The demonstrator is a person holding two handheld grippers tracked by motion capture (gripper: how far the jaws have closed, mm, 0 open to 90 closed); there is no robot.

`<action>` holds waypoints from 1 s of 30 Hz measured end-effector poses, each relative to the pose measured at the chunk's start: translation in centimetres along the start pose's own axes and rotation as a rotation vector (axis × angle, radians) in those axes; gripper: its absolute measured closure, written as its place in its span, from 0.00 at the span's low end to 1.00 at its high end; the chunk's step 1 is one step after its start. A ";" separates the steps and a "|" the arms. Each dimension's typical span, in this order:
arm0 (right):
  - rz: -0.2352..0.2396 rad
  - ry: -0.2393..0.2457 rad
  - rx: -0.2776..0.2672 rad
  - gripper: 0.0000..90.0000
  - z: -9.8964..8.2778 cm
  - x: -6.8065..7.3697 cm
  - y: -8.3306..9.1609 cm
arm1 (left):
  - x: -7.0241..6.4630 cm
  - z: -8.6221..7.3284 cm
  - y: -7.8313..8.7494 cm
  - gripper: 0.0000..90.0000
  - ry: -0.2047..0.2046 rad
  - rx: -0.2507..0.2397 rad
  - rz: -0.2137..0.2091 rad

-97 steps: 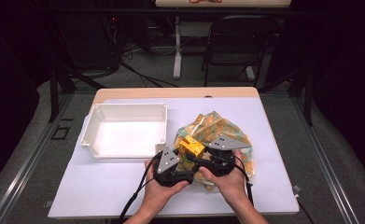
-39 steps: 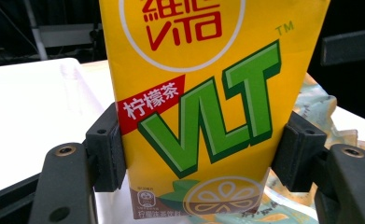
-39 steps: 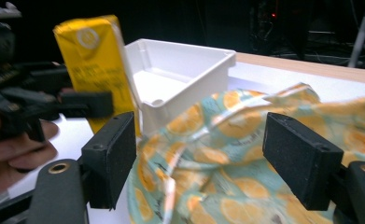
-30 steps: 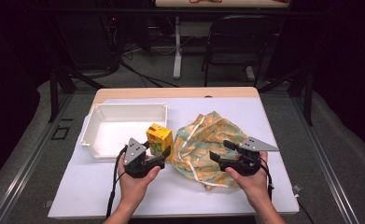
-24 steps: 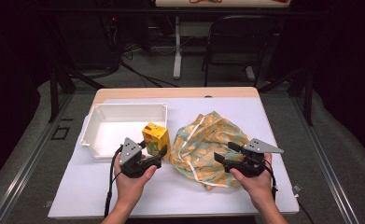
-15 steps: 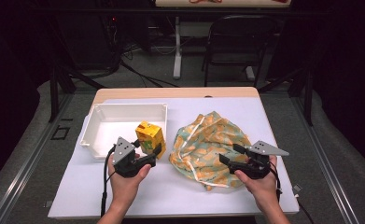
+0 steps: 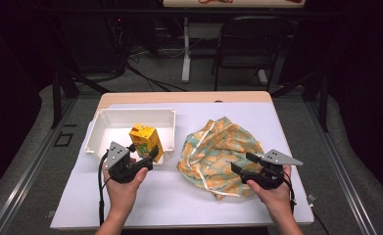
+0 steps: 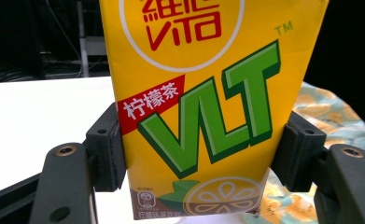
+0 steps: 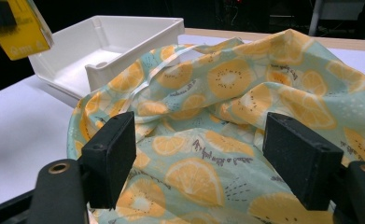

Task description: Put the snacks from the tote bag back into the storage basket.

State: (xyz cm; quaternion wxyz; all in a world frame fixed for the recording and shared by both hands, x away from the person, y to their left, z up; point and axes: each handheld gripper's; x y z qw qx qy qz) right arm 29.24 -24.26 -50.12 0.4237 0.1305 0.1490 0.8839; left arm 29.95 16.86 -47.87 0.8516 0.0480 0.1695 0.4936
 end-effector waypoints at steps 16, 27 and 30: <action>-0.011 -0.015 0.008 0.28 -0.2 -0.6 -0.4 | 2.8 -1.1 -1.3 0.36 0.041 0.015 0.085; -0.014 -0.018 0.008 0.29 -0.5 -0.7 -0.6 | 3.4 -2.6 -3.4 0.36 0.063 0.040 0.161; -0.017 -0.015 0.016 0.29 -0.6 -0.9 -0.6 | 3.6 -2.9 -3.9 0.36 0.068 0.042 0.174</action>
Point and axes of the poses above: each handheld gripper's, and its own axes: y roughly backward along the jaws, z roughly out of its top, x roughly to its left, and after that the axes turned 5 degrees about y, right-handed
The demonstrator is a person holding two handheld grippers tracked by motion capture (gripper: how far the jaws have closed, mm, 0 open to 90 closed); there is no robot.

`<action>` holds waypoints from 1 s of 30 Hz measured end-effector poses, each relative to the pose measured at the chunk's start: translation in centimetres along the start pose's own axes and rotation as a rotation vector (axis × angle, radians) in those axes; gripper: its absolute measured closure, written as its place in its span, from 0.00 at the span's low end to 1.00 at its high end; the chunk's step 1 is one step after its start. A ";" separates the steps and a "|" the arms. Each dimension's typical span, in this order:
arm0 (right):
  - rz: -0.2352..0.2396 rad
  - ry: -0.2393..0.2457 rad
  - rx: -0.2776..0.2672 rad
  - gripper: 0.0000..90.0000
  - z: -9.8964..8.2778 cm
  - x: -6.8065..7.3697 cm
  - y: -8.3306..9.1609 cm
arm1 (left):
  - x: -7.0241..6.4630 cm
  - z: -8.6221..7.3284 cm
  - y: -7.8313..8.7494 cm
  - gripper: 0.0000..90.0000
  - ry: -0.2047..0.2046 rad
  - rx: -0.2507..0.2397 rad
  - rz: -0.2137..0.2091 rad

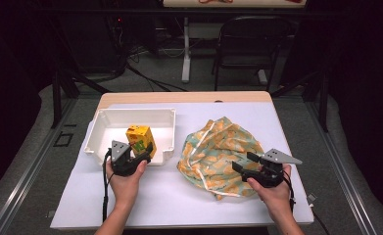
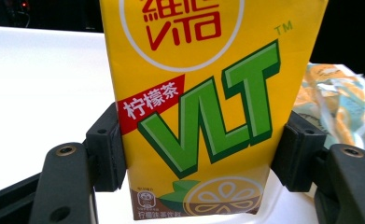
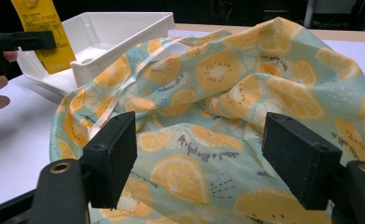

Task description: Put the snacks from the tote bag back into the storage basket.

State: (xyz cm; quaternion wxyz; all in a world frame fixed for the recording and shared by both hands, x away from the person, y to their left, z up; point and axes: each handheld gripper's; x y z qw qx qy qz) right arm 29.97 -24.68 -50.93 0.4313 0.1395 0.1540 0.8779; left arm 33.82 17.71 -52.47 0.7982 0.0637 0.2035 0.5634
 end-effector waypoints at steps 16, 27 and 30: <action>0.000 -0.003 0.006 0.29 -0.1 0.0 -0.1 | -0.1 -1.3 -1.5 0.36 -0.023 0.025 0.069; 0.002 -0.003 0.011 0.29 -0.3 0.1 -0.3 | -0.3 -2.0 -2.8 0.36 -0.043 0.042 0.132; 0.002 -0.001 0.013 0.29 -0.3 0.1 -0.3 | -0.3 -2.4 -3.1 0.36 -0.043 0.046 0.143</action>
Point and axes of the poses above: each handheld gripper's, and its own axes: y roughly backward along the jaws, z roughly out of its top, x roughly to its left, and after that the axes turned 5 degrees about y, right-handed
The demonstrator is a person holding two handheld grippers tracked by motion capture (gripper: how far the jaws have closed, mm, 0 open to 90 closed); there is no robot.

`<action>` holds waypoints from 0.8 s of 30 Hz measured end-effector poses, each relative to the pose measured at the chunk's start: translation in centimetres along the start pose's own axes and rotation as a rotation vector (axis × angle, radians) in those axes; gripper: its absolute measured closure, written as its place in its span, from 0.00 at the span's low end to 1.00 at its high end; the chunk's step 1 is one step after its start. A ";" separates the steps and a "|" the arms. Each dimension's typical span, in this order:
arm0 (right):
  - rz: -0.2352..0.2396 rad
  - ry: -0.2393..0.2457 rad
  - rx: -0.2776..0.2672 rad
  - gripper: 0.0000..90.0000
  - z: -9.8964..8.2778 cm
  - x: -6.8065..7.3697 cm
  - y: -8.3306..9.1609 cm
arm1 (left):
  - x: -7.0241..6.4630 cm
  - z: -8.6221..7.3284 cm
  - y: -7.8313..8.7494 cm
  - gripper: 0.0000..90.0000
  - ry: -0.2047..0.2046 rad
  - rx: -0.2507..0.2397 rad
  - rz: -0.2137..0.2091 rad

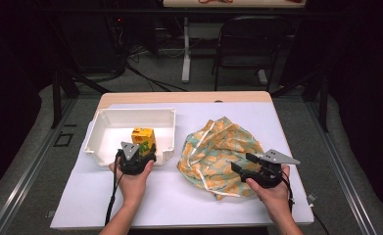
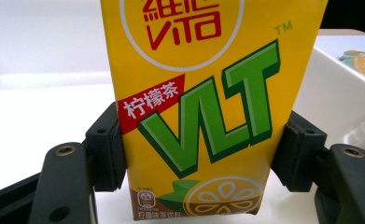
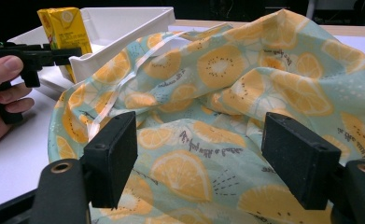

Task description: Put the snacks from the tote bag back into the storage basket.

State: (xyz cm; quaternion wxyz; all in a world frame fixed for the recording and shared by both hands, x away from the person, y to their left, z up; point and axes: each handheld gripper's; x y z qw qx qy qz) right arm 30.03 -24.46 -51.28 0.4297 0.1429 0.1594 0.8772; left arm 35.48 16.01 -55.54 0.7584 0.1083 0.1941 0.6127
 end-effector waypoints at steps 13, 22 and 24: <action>-0.001 -0.006 -0.002 0.29 -0.1 -0.1 0.0 | -0.2 -0.3 -0.6 0.36 -0.012 0.043 0.022; -0.002 -0.009 -0.003 0.30 -0.1 -0.1 0.0 | -0.4 -0.4 -0.7 0.35 -0.039 0.066 0.033; -0.004 -0.010 -0.004 0.30 -0.1 -0.1 0.0 | -0.4 -0.4 -0.6 0.35 -0.040 0.068 0.035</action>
Point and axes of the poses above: each handheld gripper's, and its own axes: y roughly backward along the jaws, z roughly out of its top, x roughly to its left, and after that the axes turned 5 degrees about y, right-handed
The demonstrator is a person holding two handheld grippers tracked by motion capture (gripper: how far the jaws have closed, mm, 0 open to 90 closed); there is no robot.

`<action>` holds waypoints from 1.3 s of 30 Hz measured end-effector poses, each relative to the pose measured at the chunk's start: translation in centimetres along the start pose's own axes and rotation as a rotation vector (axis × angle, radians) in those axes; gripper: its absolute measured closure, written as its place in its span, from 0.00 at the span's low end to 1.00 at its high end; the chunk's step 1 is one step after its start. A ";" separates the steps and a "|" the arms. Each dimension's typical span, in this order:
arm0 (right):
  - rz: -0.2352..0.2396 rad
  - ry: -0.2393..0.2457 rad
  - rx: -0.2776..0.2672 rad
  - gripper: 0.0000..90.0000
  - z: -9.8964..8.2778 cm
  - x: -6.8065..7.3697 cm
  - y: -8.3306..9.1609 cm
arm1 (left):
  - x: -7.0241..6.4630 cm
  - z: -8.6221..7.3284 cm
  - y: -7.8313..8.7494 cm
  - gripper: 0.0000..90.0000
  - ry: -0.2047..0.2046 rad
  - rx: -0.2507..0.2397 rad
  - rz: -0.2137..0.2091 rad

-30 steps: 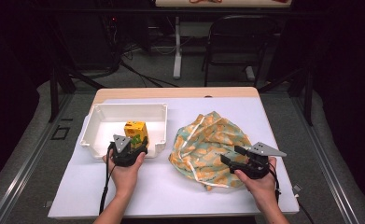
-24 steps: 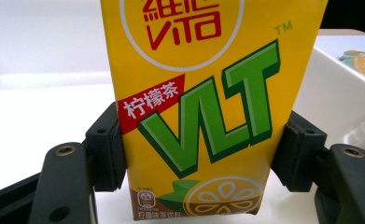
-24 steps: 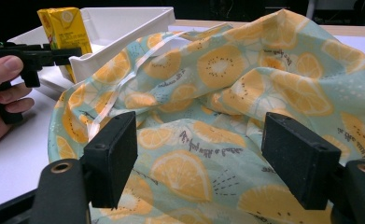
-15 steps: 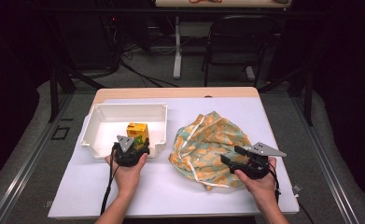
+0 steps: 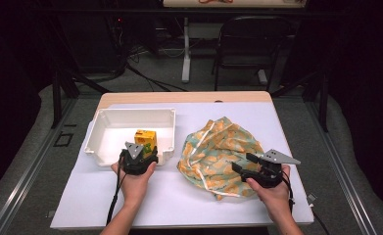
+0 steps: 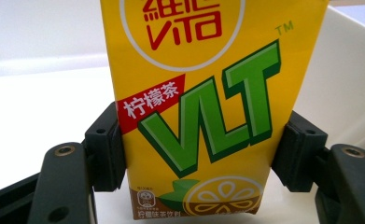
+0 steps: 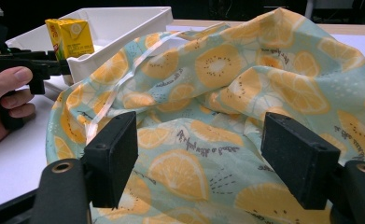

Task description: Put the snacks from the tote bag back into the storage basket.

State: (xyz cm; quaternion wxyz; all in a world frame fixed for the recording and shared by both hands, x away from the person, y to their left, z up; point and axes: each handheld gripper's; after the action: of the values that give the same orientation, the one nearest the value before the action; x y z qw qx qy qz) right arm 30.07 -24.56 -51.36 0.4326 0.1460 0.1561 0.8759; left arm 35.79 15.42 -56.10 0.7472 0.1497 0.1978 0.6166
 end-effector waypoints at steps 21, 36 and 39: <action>-0.002 -0.001 -0.001 0.30 0.1 -0.1 0.0 | 0.1 -0.1 0.8 0.30 0.029 0.074 -0.041; -0.004 -0.005 -0.007 0.30 0.1 -0.3 0.1 | 2.7 1.2 6.0 0.54 0.058 0.088 -0.226; -0.006 -0.005 -0.003 0.30 0.1 -0.3 0.0 | 3.6 1.3 5.9 0.71 0.100 0.087 -0.243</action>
State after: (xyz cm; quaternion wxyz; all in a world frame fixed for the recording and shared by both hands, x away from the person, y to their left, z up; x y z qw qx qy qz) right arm 30.29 -24.79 -51.29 0.4357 0.1470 0.1541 0.8745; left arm 31.94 20.15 -52.62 0.7984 0.1262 0.2782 0.5189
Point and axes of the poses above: each handheld gripper's, and its own axes: y roughly backward along the jaws, z roughly out of its top, x roughly to its left, and after that the axes turned 5 degrees about y, right-handed
